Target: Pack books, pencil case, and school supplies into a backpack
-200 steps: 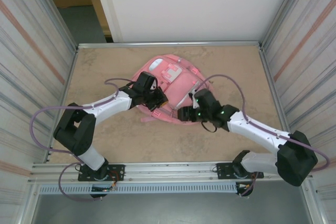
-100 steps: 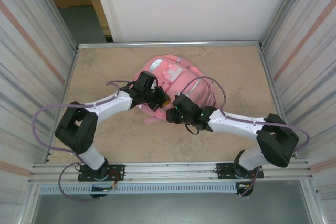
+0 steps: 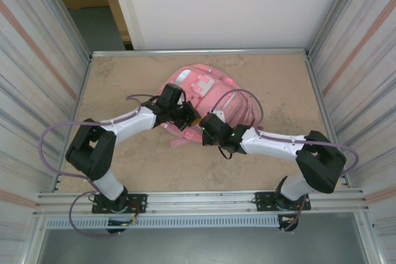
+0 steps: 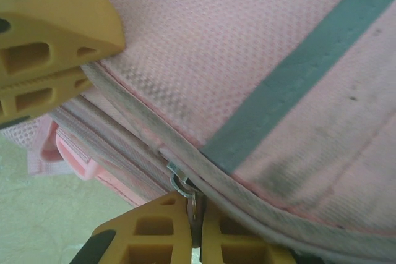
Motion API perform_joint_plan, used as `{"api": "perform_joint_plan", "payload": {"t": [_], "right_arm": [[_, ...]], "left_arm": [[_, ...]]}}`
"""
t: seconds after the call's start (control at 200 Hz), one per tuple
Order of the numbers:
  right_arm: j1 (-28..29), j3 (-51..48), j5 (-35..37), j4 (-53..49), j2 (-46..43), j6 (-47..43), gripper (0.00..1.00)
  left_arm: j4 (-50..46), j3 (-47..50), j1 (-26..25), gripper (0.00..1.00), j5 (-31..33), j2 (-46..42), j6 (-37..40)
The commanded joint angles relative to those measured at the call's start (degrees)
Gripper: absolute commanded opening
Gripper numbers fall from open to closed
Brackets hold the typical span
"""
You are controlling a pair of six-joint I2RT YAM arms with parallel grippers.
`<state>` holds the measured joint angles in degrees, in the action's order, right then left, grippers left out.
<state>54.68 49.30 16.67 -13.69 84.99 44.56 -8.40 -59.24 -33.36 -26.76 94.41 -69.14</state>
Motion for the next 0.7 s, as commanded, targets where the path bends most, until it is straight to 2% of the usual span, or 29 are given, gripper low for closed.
{"api": "perform_joint_plan", "payload": {"t": [0.0, 0.155, 0.431, 0.581, 0.641, 0.697], "right_arm": [[-1.4, -2.1, 1.4, -6.2, -5.0, -3.1, 0.03], [-6.7, -6.2, -6.7, -7.5, -9.9, -13.4, 0.0], [-16.2, -7.6, -13.8, -9.0, -12.5, -20.3, 0.0], [-14.1, -5.3, -22.6, -2.2, -8.0, -23.5, 0.0], [-10.9, -1.2, -22.3, -2.3, -3.6, -24.5, 0.0], [-8.1, 2.8, -21.3, -2.2, 0.0, -25.3, 0.0]], "left_arm": [[-2.3, -1.4, 3.8, 0.0, -1.8, -0.3, 7.1], [-6.7, -3.9, 6.4, 0.0, -2.2, 1.4, 13.2], [-12.0, -8.5, 9.1, 0.0, -2.3, 4.1, 22.4], [-16.2, -17.2, 11.8, 0.0, -6.0, 10.9, 24.4], [-16.4, -20.6, 12.4, 0.02, -6.9, 13.7, 24.5], [-17.2, -23.5, 13.1, 0.1, -7.6, 15.5, 24.6]]}}
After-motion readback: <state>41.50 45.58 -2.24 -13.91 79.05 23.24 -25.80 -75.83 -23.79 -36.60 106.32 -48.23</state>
